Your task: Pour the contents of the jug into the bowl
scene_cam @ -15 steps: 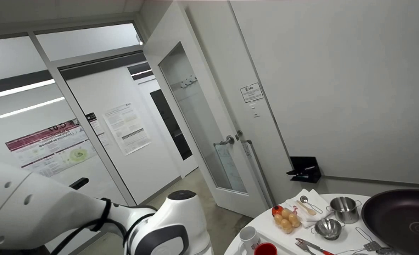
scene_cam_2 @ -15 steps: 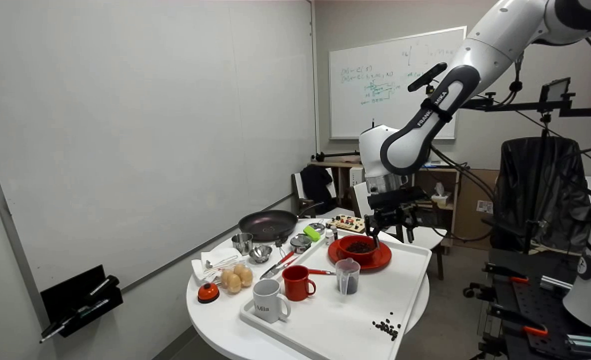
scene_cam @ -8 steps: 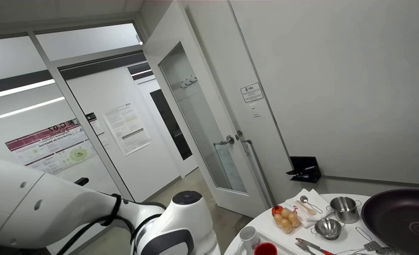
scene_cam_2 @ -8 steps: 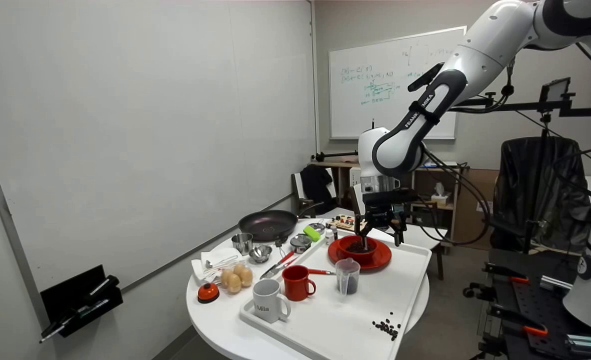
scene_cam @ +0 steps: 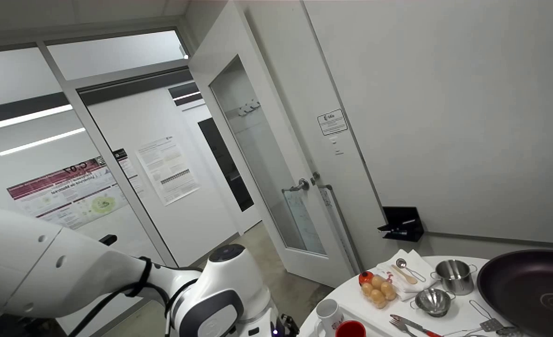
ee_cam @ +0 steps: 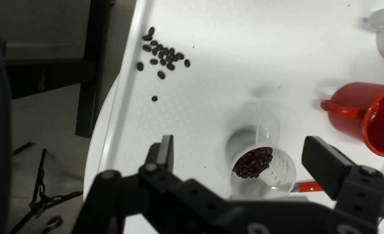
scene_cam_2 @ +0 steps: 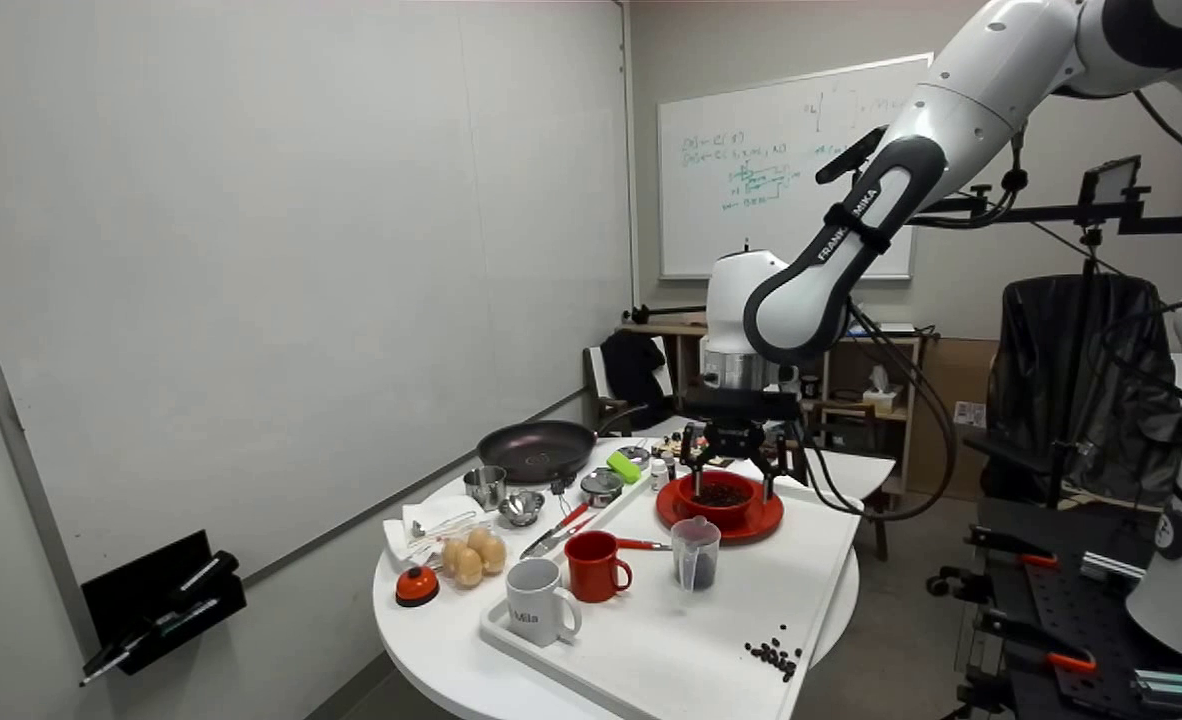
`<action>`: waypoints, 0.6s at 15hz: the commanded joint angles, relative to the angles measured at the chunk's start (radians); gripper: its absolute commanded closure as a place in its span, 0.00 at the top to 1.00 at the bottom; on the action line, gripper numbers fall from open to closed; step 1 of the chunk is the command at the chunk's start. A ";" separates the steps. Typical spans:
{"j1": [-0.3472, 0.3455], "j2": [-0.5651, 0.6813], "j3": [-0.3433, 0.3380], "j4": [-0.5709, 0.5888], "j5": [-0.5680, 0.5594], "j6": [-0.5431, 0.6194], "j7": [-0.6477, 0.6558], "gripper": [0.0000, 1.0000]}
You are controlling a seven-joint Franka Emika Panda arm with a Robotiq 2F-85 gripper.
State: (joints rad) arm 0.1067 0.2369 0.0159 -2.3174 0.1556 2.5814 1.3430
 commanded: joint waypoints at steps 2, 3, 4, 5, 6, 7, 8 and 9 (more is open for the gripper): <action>0.101 0.091 -0.063 0.045 -0.106 0.147 0.341 1.00; 0.119 0.121 -0.091 0.063 -0.145 0.159 0.414 1.00; 0.140 0.147 -0.126 0.078 -0.192 0.169 0.486 1.00; 0.160 0.177 -0.165 0.102 -0.237 0.155 0.554 1.00; 0.169 0.205 -0.188 0.127 -0.263 0.131 0.589 1.00; 0.172 0.231 -0.201 0.151 -0.275 0.107 0.607 1.00; 0.167 0.256 -0.203 0.174 -0.274 0.083 0.608 1.00; 0.150 0.273 -0.187 0.194 -0.254 0.053 0.583 1.00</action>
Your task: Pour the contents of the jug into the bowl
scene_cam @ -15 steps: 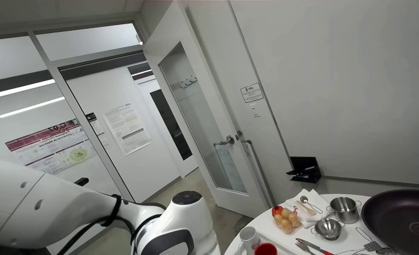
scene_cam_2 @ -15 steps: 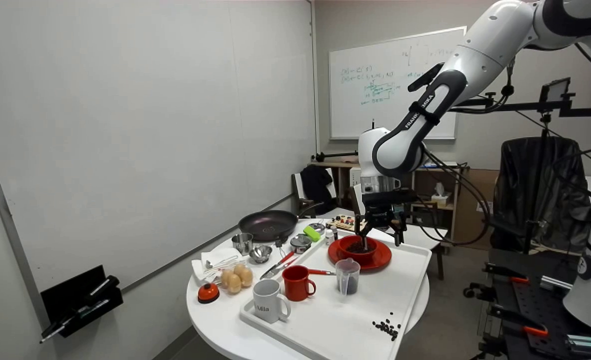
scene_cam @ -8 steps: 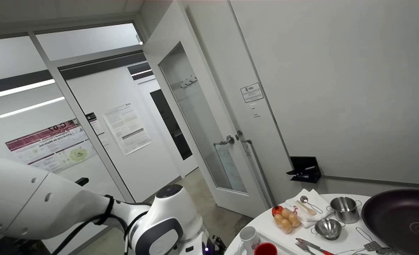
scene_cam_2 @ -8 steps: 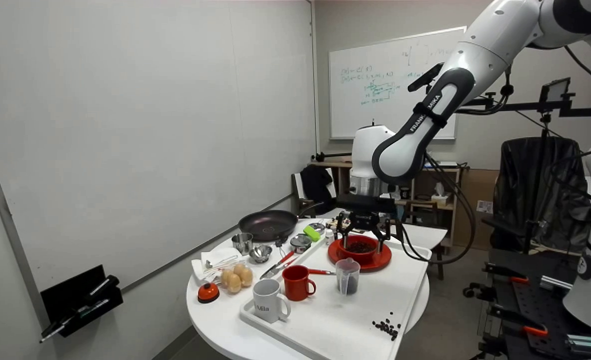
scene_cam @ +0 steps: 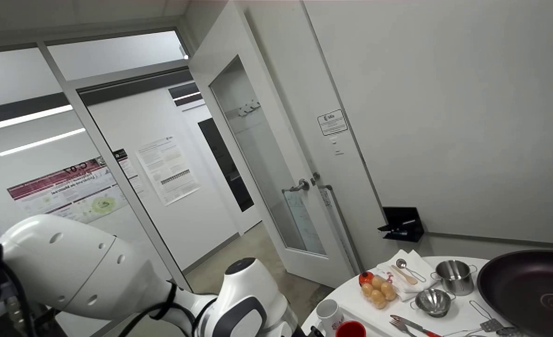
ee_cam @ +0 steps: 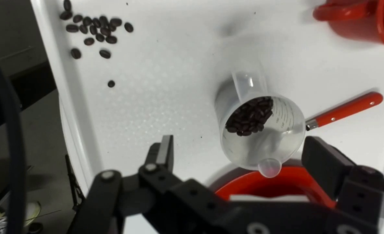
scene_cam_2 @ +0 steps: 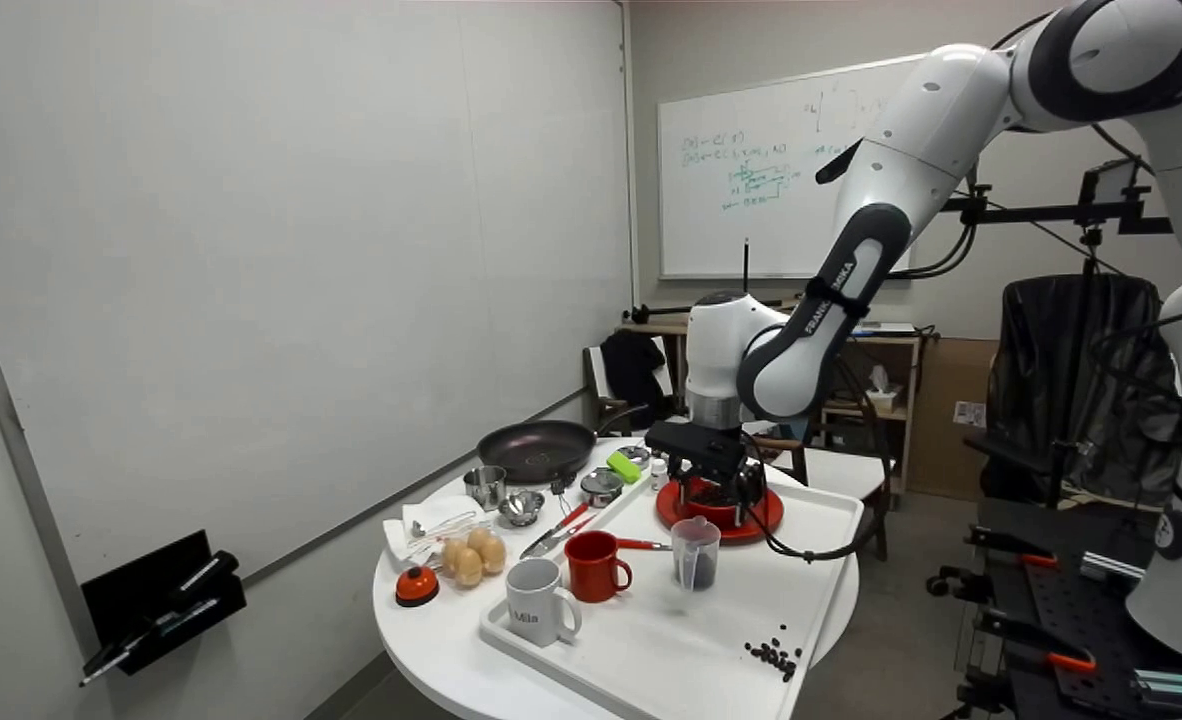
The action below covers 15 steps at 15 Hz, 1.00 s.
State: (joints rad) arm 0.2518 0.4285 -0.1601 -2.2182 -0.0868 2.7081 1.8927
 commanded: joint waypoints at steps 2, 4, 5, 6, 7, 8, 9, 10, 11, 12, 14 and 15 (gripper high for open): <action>-0.021 0.088 0.030 0.117 0.018 -0.124 -0.027 1.00; -0.034 0.085 0.065 0.128 0.025 -0.151 -0.081 1.00; -0.047 0.080 0.091 0.130 0.033 -0.158 -0.129 1.00; -0.057 0.077 0.113 0.132 0.037 -0.165 -0.181 1.00; -0.067 0.080 0.132 0.137 0.041 -0.173 -0.234 1.00; -0.082 0.085 0.153 0.142 0.053 -0.183 -0.294 1.00; -0.088 0.089 0.162 0.147 0.062 -0.195 -0.332 1.00; -0.095 0.096 0.167 0.153 0.076 -0.206 -0.363 1.00; -0.091 0.104 0.156 0.160 0.081 -0.215 -0.360 1.00; -0.092 0.111 0.146 0.166 0.092 -0.222 -0.356 1.00; -0.085 0.123 0.118 0.178 0.105 -0.224 -0.308 1.00; -0.072 0.095 0.121 0.138 0.089 -0.198 -0.323 1.00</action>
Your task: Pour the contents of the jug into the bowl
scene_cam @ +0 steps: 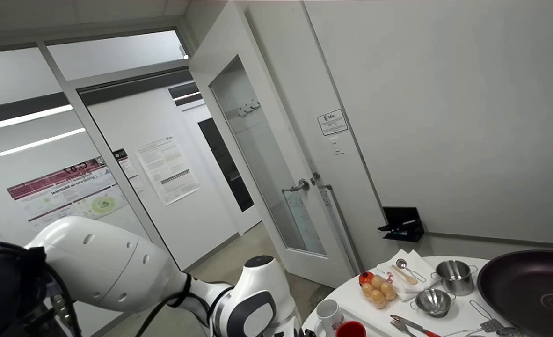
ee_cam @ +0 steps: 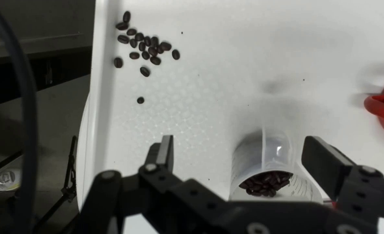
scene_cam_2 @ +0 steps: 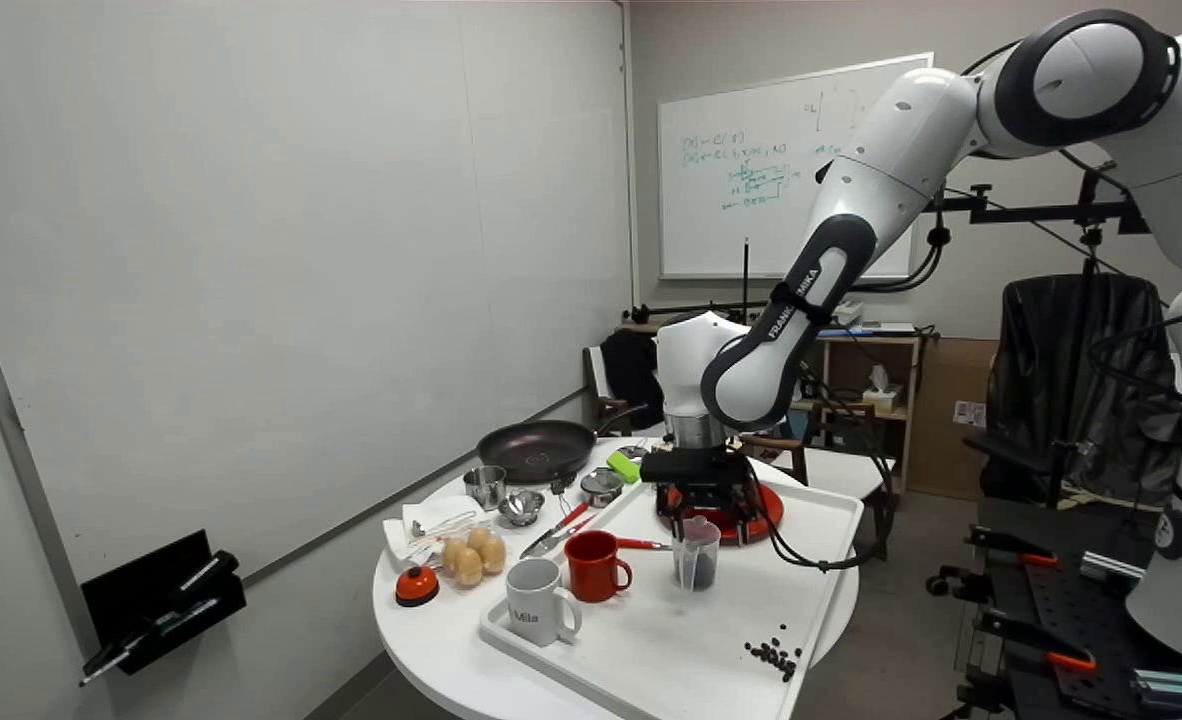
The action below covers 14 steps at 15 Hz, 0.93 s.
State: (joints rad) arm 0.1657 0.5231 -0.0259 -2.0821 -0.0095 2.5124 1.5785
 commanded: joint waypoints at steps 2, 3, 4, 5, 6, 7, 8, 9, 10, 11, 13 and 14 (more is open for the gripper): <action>0.008 0.011 -0.025 0.011 0.016 -0.003 -0.008 1.00; 0.007 0.014 -0.027 0.013 0.016 -0.004 -0.008 1.00; 0.017 0.008 -0.033 0.004 0.006 0.006 0.002 1.00; 0.024 0.017 -0.038 0.010 0.001 0.020 0.011 1.00; 0.024 0.024 -0.036 0.016 0.003 0.028 0.006 1.00; 0.032 0.035 -0.043 0.024 -0.004 0.038 0.014 1.00; 0.033 0.044 -0.044 0.030 -0.005 0.044 0.009 1.00; 0.037 0.052 -0.048 0.033 -0.009 0.051 0.010 1.00; 0.037 0.063 -0.052 0.038 -0.009 0.054 0.006 1.00; 0.041 0.074 -0.060 0.042 -0.011 0.059 0.012 1.00; 0.039 0.100 -0.070 0.057 -0.007 0.061 0.006 1.00; 0.037 0.113 -0.075 0.067 -0.003 0.059 0.006 1.00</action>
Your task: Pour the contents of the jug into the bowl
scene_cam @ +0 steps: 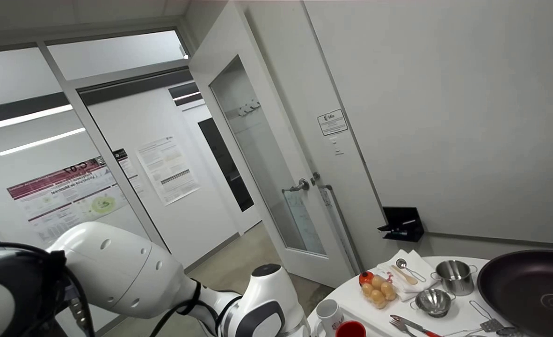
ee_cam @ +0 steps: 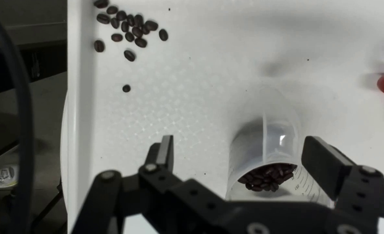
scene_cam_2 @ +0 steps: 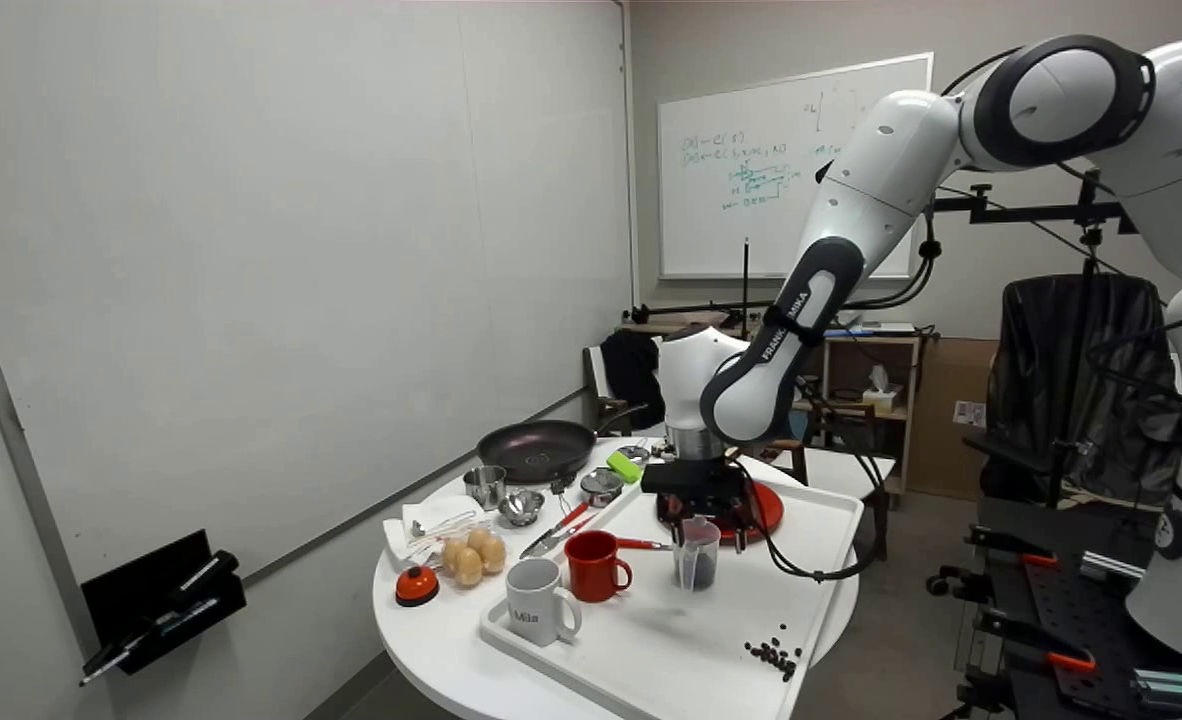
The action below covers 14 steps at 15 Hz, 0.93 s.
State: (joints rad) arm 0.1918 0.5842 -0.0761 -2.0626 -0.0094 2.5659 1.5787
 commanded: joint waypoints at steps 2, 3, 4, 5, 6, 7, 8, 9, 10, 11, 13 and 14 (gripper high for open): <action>0.012 0.067 -0.033 0.062 -0.002 0.003 0.005 1.00; 0.013 0.071 -0.037 0.068 -0.002 0.004 0.005 1.00; 0.013 0.072 -0.038 0.073 -0.001 0.004 0.003 1.00; 0.011 0.068 -0.035 0.075 0.003 0.004 -0.003 1.00; 0.014 0.064 -0.035 0.076 0.001 0.007 -0.003 1.00; 0.014 0.055 -0.031 0.075 0.003 0.010 -0.007 1.00; 0.015 0.048 -0.028 0.074 0.003 0.015 -0.009 1.00; 0.018 0.040 -0.026 0.071 0.003 0.023 -0.011 1.00; 0.022 0.036 -0.026 0.070 0.002 0.033 -0.010 1.00; 0.028 0.035 -0.028 0.072 0.001 0.041 -0.006 1.00; 0.064 0.055 -0.062 0.097 -0.005 0.049 0.071 1.00; 0.070 0.067 -0.067 0.113 0.005 0.044 0.105 1.00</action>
State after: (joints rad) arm 0.2193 0.6291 -0.1049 -1.9866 -0.0093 2.6069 1.5957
